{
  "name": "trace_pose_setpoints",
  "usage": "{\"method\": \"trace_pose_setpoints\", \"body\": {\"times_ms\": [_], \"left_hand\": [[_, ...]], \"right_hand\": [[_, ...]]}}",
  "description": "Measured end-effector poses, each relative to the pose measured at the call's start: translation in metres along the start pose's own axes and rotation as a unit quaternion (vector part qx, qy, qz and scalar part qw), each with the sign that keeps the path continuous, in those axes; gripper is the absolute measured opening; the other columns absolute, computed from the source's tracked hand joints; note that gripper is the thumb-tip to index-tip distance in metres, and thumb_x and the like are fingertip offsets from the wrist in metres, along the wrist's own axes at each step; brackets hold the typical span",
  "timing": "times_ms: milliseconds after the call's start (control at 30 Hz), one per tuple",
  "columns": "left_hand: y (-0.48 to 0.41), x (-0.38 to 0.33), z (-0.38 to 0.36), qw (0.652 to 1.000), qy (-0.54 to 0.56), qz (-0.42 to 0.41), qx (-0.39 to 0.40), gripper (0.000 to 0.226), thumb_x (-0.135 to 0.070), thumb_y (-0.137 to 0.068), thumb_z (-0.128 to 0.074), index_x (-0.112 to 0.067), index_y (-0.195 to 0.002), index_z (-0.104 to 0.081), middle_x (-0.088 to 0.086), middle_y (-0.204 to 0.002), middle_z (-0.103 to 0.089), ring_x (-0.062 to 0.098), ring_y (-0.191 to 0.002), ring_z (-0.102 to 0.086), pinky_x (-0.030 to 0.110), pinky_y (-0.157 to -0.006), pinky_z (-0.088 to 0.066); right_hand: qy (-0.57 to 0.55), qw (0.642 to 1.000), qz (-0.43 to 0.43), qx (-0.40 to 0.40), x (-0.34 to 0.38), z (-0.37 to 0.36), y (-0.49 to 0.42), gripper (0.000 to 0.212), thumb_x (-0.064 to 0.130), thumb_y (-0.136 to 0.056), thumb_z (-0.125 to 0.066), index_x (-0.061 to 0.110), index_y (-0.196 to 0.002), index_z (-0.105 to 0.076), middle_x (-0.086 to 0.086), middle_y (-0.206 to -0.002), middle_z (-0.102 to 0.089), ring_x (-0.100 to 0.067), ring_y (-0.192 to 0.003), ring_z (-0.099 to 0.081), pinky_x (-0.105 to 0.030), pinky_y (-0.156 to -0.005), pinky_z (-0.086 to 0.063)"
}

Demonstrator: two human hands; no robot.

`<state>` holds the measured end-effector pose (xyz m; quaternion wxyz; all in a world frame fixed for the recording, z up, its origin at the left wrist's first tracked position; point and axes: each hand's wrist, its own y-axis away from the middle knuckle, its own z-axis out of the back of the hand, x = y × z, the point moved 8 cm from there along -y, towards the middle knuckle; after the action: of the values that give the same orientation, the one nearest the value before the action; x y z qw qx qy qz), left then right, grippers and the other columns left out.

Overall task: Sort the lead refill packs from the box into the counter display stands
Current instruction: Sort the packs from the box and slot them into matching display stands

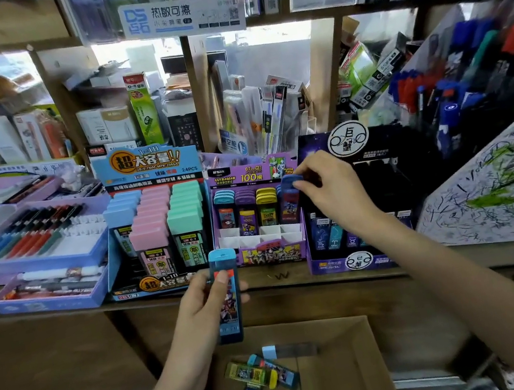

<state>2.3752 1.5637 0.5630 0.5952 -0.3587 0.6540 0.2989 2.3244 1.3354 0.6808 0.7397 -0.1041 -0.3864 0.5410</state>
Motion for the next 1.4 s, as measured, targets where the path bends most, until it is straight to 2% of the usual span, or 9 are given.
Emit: {"method": "trace_pose_setpoints", "body": {"times_ms": [233,367,467,633,767,1100,1233,1333,1400], "left_hand": [[-0.002,0.003,-0.002,1.0,-0.003,-0.004,0.006,0.021,-0.031,-0.09,-0.049,-0.02,-0.105,-0.058,0.001,-0.09,-0.074,0.015,-0.083,-0.071,0.018,-0.066,-0.052],[-0.002,0.004,-0.004,1.0,-0.002,-0.008,0.007,0.024,-0.033,-0.087,-0.049,-0.02,-0.105,-0.059,0.002,-0.089,-0.074,0.016,-0.083,-0.071,0.026,-0.072,-0.05],[-0.002,0.002,-0.007,1.0,-0.002,-0.014,0.013,0.028,-0.035,-0.085,-0.05,-0.019,-0.105,-0.059,0.002,-0.089,-0.074,0.015,-0.081,-0.071,0.019,-0.067,-0.052],[-0.001,-0.002,-0.005,1.0,0.0,-0.019,0.012,0.023,-0.032,-0.087,-0.049,-0.02,-0.104,-0.059,0.001,-0.088,-0.074,0.014,-0.08,-0.071,0.018,-0.066,-0.052],[-0.002,-0.001,-0.005,1.0,0.001,-0.011,0.017,0.017,-0.025,-0.094,-0.047,-0.019,-0.103,-0.059,0.0,-0.087,-0.074,0.014,-0.081,-0.071,0.02,-0.07,-0.052],[0.0,-0.004,-0.014,0.999,-0.003,-0.02,0.027,0.021,-0.033,-0.09,-0.048,-0.021,-0.104,-0.059,0.001,-0.089,-0.074,0.013,-0.083,-0.071,0.016,-0.067,-0.051],[0.002,-0.006,-0.013,0.999,-0.005,-0.025,0.02,0.019,-0.033,-0.092,-0.048,-0.024,-0.104,-0.06,0.0,-0.092,-0.073,0.012,-0.09,-0.068,0.024,-0.076,-0.049],[0.001,-0.009,-0.013,0.999,-0.014,-0.031,0.016,0.018,-0.034,-0.092,-0.048,-0.028,-0.1,-0.063,-0.002,-0.094,-0.07,0.012,-0.094,-0.066,0.025,-0.079,-0.051],[-0.002,-0.015,-0.015,0.999,-0.023,-0.042,0.017,0.019,-0.034,-0.092,-0.049,-0.028,-0.101,-0.063,-0.001,-0.096,-0.069,0.012,-0.095,-0.064,0.026,-0.081,-0.051]], "right_hand": [[0.075,0.996,0.024,0.033,0.003,-0.004,-0.013,0.009,0.018,-0.085,-0.065,0.013,-0.092,-0.063,0.001,-0.085,-0.053,-0.018,-0.082,-0.051,-0.029,-0.07,-0.035],[0.101,0.993,0.023,0.058,0.002,-0.011,-0.012,0.009,0.019,-0.085,-0.065,0.012,-0.091,-0.065,0.003,-0.083,-0.049,-0.023,-0.084,-0.054,-0.031,-0.073,-0.04],[0.121,0.99,0.031,0.072,0.006,-0.014,-0.013,0.014,0.021,-0.087,-0.064,0.012,-0.096,-0.067,0.0,-0.088,-0.053,-0.023,-0.088,-0.055,-0.033,-0.076,-0.043],[0.017,1.0,-0.001,0.003,0.005,0.011,-0.016,0.009,0.017,-0.084,-0.067,0.014,-0.093,-0.069,0.0,-0.088,-0.061,-0.014,-0.08,-0.054,-0.025,-0.074,-0.04],[-0.004,0.999,-0.032,0.03,-0.002,0.011,-0.015,0.011,0.015,-0.083,-0.069,0.014,-0.093,-0.071,0.002,-0.081,-0.061,-0.012,-0.076,-0.055,-0.024,-0.072,-0.043],[0.193,0.975,-0.005,0.107,0.0,-0.026,-0.018,0.013,0.022,-0.082,-0.069,0.018,-0.093,-0.064,-0.004,-0.094,-0.052,-0.027,-0.104,-0.046,-0.032,-0.077,-0.035],[0.224,0.966,-0.007,0.132,0.002,-0.031,-0.016,0.024,0.023,-0.083,-0.067,0.015,-0.104,-0.056,-0.007,-0.111,-0.051,-0.027,-0.111,-0.04,-0.034,-0.085,-0.034],[0.142,0.985,0.034,0.09,0.027,-0.018,-0.004,0.023,0.028,-0.086,-0.064,0.018,-0.106,-0.057,0.001,-0.106,-0.049,-0.018,-0.104,-0.04,-0.028,-0.085,-0.033],[-0.029,0.99,0.007,0.137,0.045,-0.021,0.013,0.012,0.032,-0.087,-0.062,0.025,-0.097,-0.06,0.01,-0.095,-0.055,-0.011,-0.093,-0.05,-0.024,-0.079,-0.038]]}}
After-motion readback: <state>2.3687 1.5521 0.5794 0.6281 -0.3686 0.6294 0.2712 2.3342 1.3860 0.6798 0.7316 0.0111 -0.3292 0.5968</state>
